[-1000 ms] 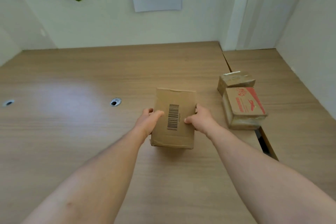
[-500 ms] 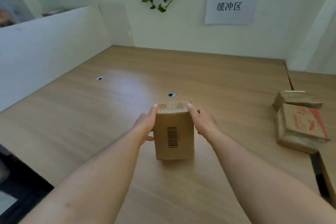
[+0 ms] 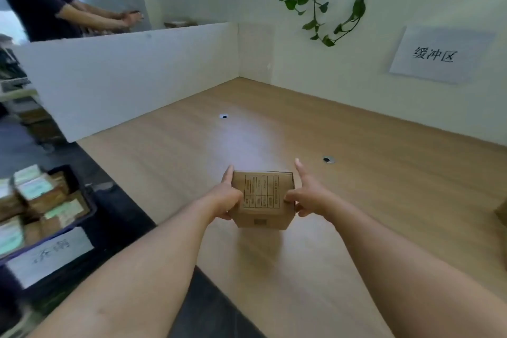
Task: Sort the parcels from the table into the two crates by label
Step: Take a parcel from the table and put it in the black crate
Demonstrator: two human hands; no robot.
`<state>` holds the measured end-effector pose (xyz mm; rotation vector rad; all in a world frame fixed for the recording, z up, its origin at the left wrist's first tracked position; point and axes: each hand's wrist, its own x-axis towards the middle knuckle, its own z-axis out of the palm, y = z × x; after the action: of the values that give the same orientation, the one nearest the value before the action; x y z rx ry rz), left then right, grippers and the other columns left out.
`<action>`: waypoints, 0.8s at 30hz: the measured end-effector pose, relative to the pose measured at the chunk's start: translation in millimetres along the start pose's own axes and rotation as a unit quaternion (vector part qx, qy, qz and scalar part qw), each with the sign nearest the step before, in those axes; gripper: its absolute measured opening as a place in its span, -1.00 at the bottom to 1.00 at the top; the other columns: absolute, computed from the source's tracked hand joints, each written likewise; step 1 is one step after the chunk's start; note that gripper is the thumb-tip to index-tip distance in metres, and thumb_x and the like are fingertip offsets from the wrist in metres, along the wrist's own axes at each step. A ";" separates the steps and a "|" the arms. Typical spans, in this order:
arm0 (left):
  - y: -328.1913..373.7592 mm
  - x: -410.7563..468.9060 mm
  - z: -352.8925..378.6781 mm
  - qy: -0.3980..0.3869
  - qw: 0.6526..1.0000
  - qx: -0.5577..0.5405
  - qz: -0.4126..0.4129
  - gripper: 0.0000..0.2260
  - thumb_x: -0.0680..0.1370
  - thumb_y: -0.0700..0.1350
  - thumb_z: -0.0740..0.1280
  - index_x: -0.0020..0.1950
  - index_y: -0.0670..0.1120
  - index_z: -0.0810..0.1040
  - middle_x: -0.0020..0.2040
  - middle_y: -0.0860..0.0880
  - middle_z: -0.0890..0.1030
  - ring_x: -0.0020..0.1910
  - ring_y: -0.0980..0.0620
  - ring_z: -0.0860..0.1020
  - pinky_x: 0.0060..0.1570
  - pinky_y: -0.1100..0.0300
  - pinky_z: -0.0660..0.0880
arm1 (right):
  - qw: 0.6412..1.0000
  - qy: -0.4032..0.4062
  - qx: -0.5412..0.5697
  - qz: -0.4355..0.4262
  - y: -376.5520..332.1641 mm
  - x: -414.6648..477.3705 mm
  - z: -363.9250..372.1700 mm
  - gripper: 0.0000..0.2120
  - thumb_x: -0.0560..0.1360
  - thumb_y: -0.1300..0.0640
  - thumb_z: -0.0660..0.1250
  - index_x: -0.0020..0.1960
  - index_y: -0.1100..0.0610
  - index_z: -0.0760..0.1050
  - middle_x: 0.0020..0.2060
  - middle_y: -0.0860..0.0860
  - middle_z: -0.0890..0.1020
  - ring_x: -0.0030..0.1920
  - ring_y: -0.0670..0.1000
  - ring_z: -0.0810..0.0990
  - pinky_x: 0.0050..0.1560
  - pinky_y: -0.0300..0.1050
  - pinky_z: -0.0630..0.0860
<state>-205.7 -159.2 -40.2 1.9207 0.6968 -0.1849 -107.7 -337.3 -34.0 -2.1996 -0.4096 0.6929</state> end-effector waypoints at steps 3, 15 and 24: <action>-37.8 -23.3 -50.4 0.014 0.999 -0.034 -0.002 -0.26 0.51 -0.34 0.17 0.53 0.23 -0.02 0.17 -0.02 0.43 0.09 -0.10 0.50 0.03 -0.06 0.61 | 0.998 -0.039 -0.039 -0.029 -38.7 0.7 51.5 -0.22 0.50 0.29 0.29 0.55 -0.14 0.00 0.11 0.13 0.53 -0.02 0.18 0.64 -0.08 0.07 0.65; -195.1 -87.3 -207.3 0.204 0.969 -0.124 -0.067 -0.78 0.65 0.00 0.14 0.24 -0.03 0.23 0.06 -0.08 0.49 -0.09 0.04 0.47 -0.21 0.10 0.49 | 0.983 -0.081 -0.119 -0.119 -158.7 0.7 262.6 -0.85 0.60 -0.06 0.22 0.07 -0.03 0.30 0.04 -0.03 0.54 -0.01 0.01 0.54 0.04 0.02 0.58; -290.4 -148.7 -278.6 0.289 0.940 -0.154 -0.092 -0.38 0.57 -0.19 0.31 0.50 0.06 0.04 0.35 -0.06 0.40 0.11 -0.02 0.46 0.13 0.01 0.50 | 0.953 -0.143 -0.157 -0.215 -231.7 -14.5 380.4 -0.44 0.54 0.02 0.34 0.43 -0.05 0.13 0.18 -0.03 0.52 0.02 0.01 0.56 -0.03 -0.03 0.60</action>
<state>-535.3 112.6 -79.6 1.6034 1.2188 0.3732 -361.8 27.8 -61.3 -2.1871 -1.1812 0.7399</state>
